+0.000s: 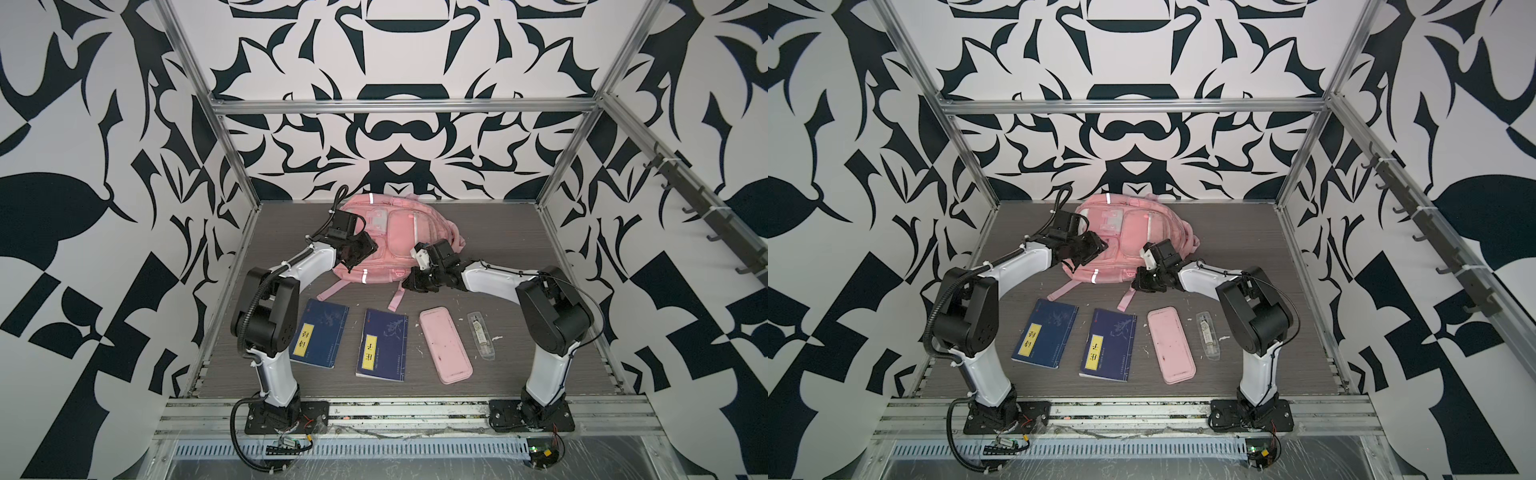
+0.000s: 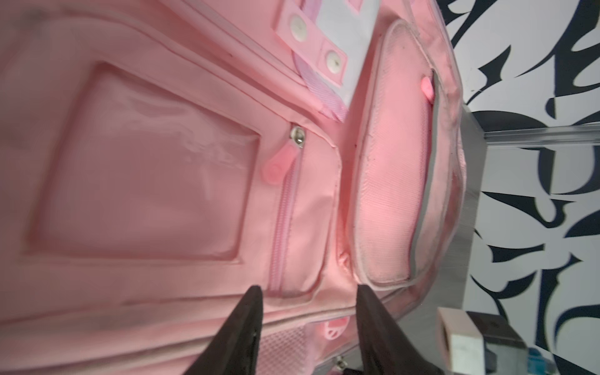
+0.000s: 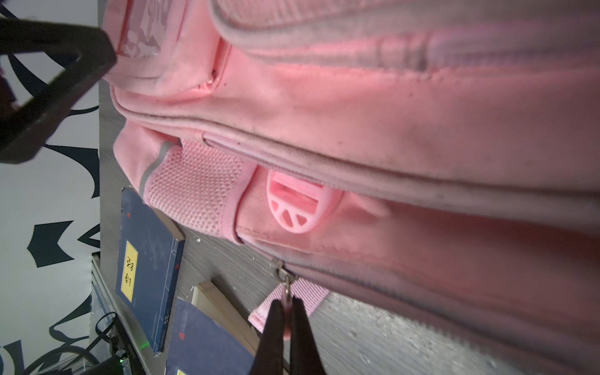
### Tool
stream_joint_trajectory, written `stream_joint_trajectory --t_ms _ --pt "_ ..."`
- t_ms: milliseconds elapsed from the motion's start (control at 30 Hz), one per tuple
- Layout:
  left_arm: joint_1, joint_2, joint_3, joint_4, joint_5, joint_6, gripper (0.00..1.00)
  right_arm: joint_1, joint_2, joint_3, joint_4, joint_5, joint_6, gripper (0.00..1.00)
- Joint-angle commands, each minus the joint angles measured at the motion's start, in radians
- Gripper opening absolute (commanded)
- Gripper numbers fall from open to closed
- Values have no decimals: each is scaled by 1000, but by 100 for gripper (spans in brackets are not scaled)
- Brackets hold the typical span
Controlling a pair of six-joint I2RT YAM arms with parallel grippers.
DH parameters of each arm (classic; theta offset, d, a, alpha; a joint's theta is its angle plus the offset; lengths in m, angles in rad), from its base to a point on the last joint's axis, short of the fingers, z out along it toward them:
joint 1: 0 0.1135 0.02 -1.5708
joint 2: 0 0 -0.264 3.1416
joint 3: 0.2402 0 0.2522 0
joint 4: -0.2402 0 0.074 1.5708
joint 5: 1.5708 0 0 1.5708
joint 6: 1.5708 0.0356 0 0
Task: Pack the student bag
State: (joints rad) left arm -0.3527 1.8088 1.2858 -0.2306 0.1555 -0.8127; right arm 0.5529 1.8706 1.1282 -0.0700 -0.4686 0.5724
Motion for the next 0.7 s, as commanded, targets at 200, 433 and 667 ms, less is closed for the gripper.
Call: stream_joint_trajectory --t_ms 200,433,667 --pt "153 -126 -111 -100 -121 176 63 -23 -34 20 -105 8 -96 0" --pt "175 3 -64 -70 46 160 59 -12 -4 63 -155 8 -118 0" --pt "172 53 -65 -29 111 119 47 35 53 136 -178 6 -121 0"
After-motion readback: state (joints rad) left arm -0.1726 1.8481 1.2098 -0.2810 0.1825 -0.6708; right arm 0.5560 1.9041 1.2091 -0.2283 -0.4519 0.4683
